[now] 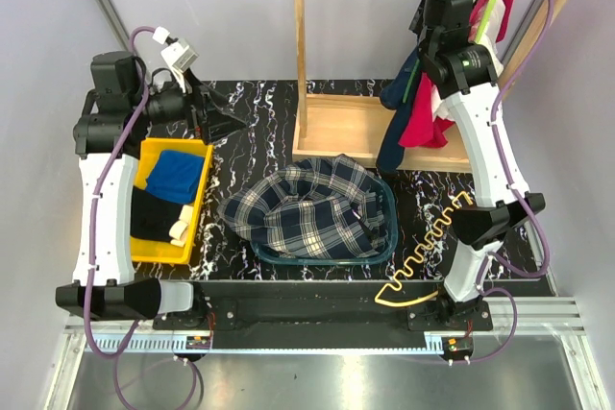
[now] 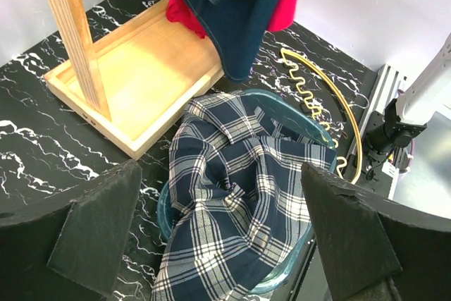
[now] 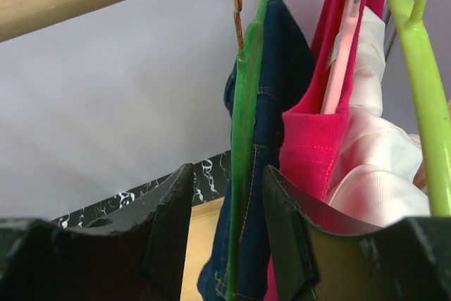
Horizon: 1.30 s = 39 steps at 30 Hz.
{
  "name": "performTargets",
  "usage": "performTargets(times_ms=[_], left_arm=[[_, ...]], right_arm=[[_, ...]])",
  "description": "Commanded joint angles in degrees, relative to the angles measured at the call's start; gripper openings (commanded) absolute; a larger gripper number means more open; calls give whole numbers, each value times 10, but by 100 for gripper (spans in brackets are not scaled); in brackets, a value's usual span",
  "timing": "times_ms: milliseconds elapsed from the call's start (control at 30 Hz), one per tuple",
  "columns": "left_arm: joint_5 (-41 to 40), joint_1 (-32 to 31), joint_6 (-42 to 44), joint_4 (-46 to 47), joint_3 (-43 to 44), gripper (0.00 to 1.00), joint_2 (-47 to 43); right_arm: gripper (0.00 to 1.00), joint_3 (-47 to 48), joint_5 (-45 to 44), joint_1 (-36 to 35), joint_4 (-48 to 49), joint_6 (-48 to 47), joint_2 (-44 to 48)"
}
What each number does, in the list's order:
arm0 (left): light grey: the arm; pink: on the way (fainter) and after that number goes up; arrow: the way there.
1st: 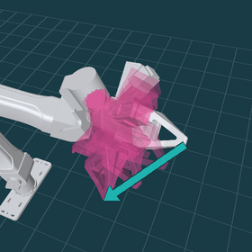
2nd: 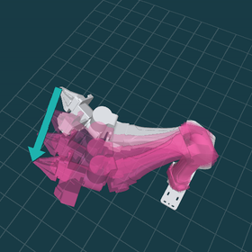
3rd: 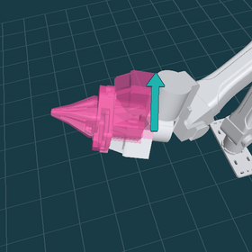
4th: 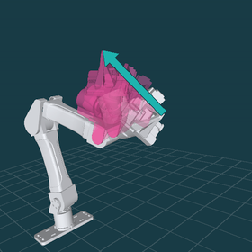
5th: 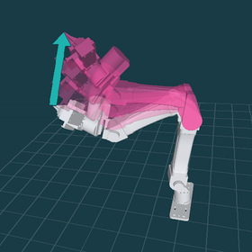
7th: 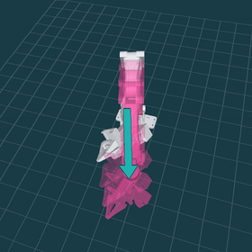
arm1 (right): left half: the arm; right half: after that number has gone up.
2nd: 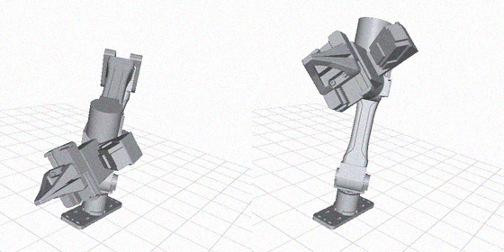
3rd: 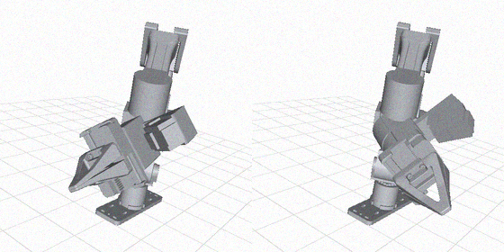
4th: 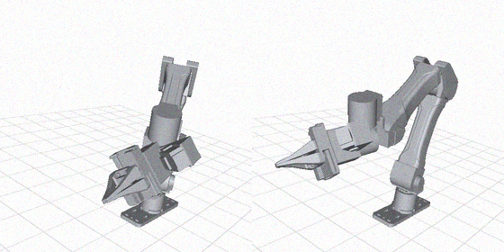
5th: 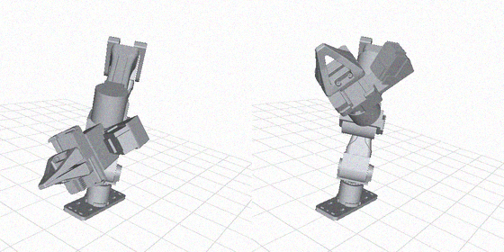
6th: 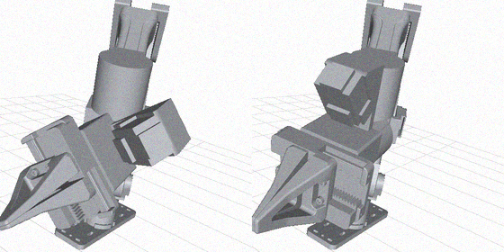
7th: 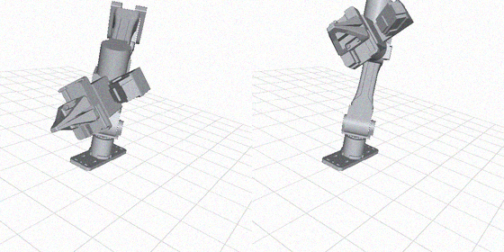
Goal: Remove the skirt from the hanger
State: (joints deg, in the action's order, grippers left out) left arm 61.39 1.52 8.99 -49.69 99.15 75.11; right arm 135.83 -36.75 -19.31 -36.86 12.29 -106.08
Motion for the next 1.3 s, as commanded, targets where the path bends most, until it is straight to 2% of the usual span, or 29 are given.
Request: performTargets(times_ms=[0, 167, 400, 633, 733, 1033, 1267], left_arm=[[17, 2, 1, 32, -13, 99, -16], [22, 2, 1, 38, -32, 99, -15], [26, 2, -7, 62, -63, 99, -22], [23, 3, 7, 72, -117, 99, -47], [22, 4, 8, 72, -121, 99, -47], [22, 12, 18, 72, -109, 99, -39], [29, 16, 22, 72, -112, 99, -29]], right_arm=[[52, 36, 10, 2, -42, 7, 6], [52, 71, 63, 2, -44, 44, 42], [50, 130, 107, 2, -58, 69, 14], [49, 167, 220, 3, -26, 106, -8], [48, 168, 211, 4, -36, 121, -17], [48, 64, 198, 36, -42, 200, 17], [48, 61, 192, 39, -45, 176, 25]])
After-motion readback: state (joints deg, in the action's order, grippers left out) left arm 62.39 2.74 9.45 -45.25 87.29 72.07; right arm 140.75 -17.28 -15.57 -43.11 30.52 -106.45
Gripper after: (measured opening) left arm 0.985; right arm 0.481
